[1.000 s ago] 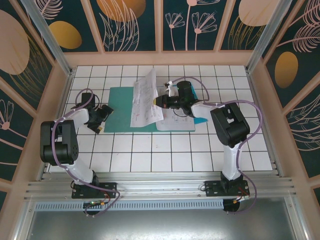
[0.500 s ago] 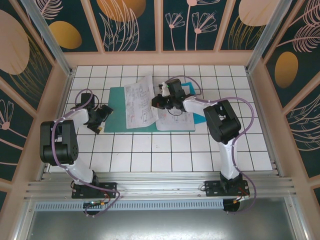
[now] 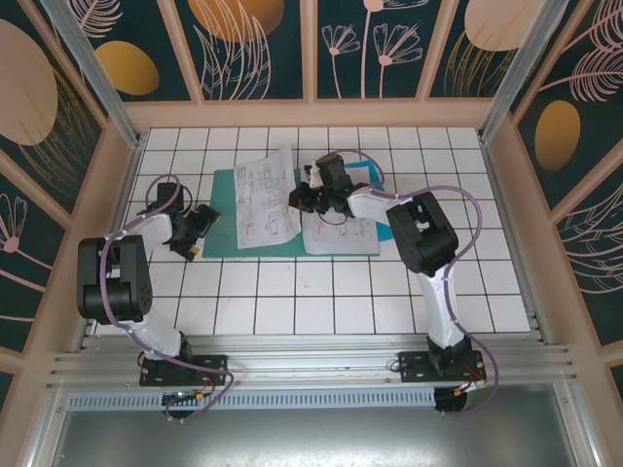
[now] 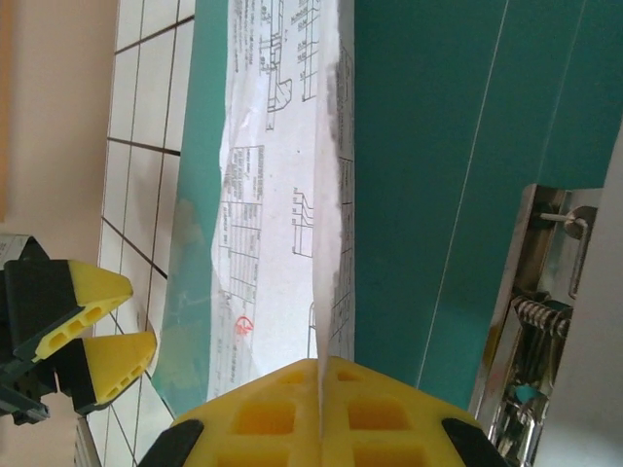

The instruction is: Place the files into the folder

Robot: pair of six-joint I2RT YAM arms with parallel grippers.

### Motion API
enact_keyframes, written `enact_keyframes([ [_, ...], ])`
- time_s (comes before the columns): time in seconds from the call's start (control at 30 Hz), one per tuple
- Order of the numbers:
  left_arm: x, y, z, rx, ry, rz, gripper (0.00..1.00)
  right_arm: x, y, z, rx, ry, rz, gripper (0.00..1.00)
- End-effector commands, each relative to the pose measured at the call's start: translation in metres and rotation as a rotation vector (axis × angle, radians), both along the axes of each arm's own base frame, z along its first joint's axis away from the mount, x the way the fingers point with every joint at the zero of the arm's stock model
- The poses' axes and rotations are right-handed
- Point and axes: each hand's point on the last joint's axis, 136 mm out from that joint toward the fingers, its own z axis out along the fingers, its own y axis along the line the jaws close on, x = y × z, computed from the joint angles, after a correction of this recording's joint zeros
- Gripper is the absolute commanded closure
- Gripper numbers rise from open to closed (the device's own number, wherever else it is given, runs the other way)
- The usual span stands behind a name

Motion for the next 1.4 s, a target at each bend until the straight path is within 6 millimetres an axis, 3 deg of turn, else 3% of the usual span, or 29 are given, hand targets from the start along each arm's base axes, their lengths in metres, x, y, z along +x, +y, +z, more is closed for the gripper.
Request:
enact_keyframes([
  [0.0,-0.018,-0.026,-0.019,-0.124,0.071,-0.036,0.01,0.007,0.017,0.006,0.039,-0.011,-0.011,1.0],
  [0.57,-0.022,-0.032,-0.022,-0.168,0.064,-0.021,0.01,0.009,0.051,0.001,0.075,0.033,-0.066,1.0],
  [0.87,-0.024,-0.034,-0.023,-0.178,0.067,-0.027,0.01,-0.002,0.064,-0.012,0.085,0.075,-0.066,1.0],
  [1.17,-0.023,-0.034,-0.024,-0.179,0.068,-0.031,0.01,-0.011,0.064,-0.024,0.043,0.09,-0.089,1.0],
  [1.37,-0.022,-0.036,-0.023,-0.186,0.064,-0.031,0.01,-0.014,0.063,-0.021,0.07,0.093,-0.135,1.0],
])
